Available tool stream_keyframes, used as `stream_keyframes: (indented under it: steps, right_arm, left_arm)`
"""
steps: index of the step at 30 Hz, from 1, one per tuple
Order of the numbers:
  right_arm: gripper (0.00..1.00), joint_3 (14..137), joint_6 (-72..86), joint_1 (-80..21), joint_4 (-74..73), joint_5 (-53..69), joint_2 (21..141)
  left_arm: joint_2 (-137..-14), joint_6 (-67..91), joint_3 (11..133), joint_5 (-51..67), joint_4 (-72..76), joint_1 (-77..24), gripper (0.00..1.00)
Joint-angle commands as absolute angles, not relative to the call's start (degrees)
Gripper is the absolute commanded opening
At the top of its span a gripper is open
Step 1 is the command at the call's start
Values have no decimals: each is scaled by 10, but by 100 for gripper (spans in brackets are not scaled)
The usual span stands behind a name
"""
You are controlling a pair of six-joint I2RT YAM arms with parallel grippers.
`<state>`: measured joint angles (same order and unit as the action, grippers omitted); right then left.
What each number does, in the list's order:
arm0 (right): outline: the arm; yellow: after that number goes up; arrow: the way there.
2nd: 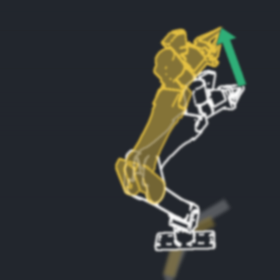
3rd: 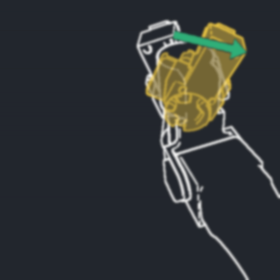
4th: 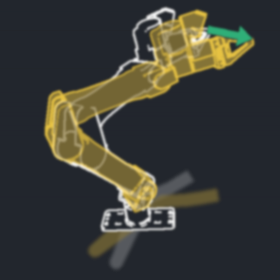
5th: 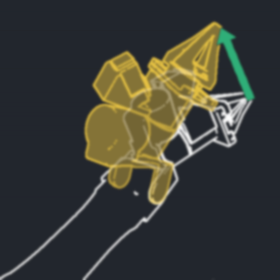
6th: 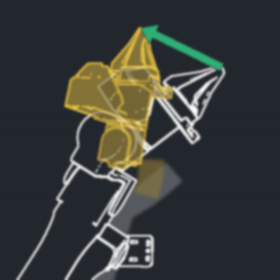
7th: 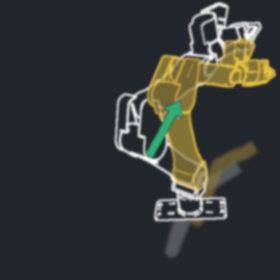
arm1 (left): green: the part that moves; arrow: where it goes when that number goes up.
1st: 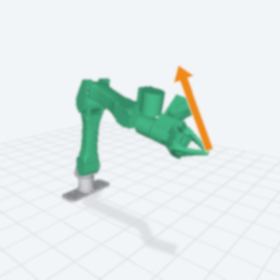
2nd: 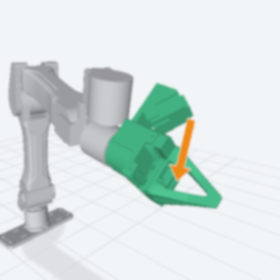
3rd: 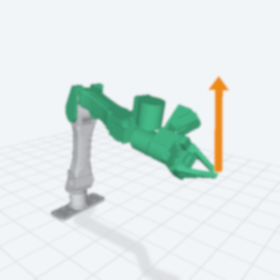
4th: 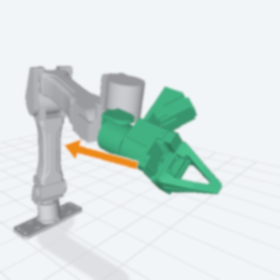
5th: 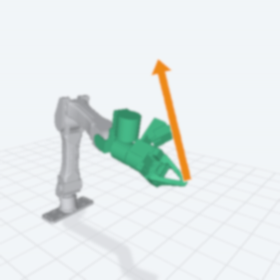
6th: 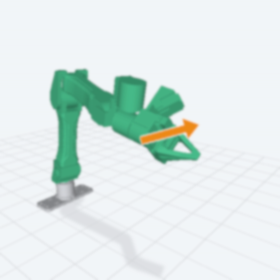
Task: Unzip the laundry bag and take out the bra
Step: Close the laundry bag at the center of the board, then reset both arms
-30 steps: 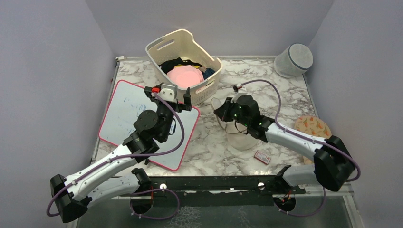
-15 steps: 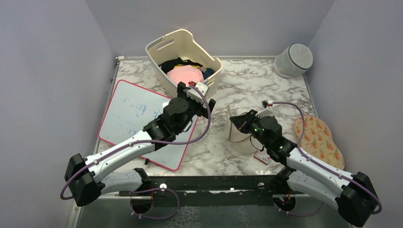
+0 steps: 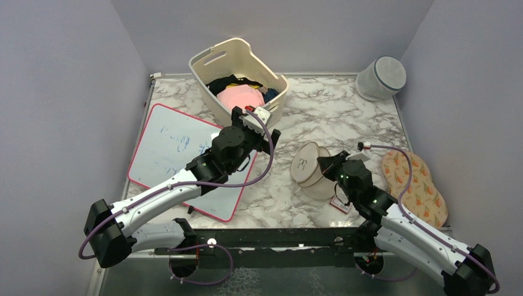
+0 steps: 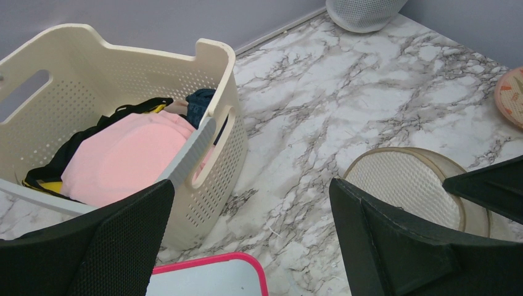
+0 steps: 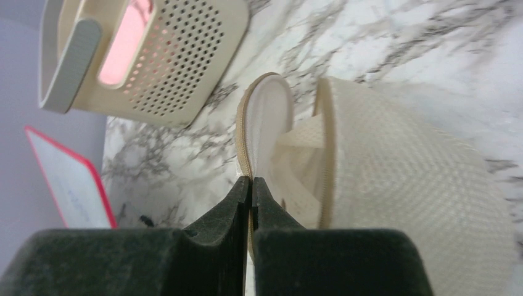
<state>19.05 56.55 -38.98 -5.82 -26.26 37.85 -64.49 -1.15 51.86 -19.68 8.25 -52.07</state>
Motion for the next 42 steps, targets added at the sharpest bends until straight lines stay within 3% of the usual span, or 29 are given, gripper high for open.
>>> stream_keyframes:
  steps: [1,8,11,19,22,26,30,33,38,42]
  right_arm:
    - [1,180,610,-388,-182,-342,364]
    - [4,257,764,-388,-443,-328,392]
    - [9,297,758,-388,-494,-321,403]
    - [34,367,556,-387,-437,-263,371]
    - [50,382,478,-387,-382,-224,367]
    - [63,441,321,-387,-302,-115,387]
    - [81,506,234,-387,-254,-67,419]
    - [85,549,189,-388,-239,-34,429]
    - [94,519,145,-388,-158,-12,356]
    - [95,593,81,-388,-222,-31,336]
  left_arm:
    - [-648,0,528,-173,88,-518,91]
    - [-642,-4,528,-178,88,-519,91]
    - [-642,-5,529,-179,89,-519,91]
    - [-646,-5,532,-175,85,-519,91]
    - [-645,-8,531,-178,85,-519,91]
    - [-642,-16,535,-193,81,-518,92]
    - [-628,-8,542,-199,74,-506,99]
    - [-606,-9,531,-170,93,-473,99]
    - [-578,-8,513,-150,126,-364,99]
    - [-553,18,577,-159,61,-353,99]
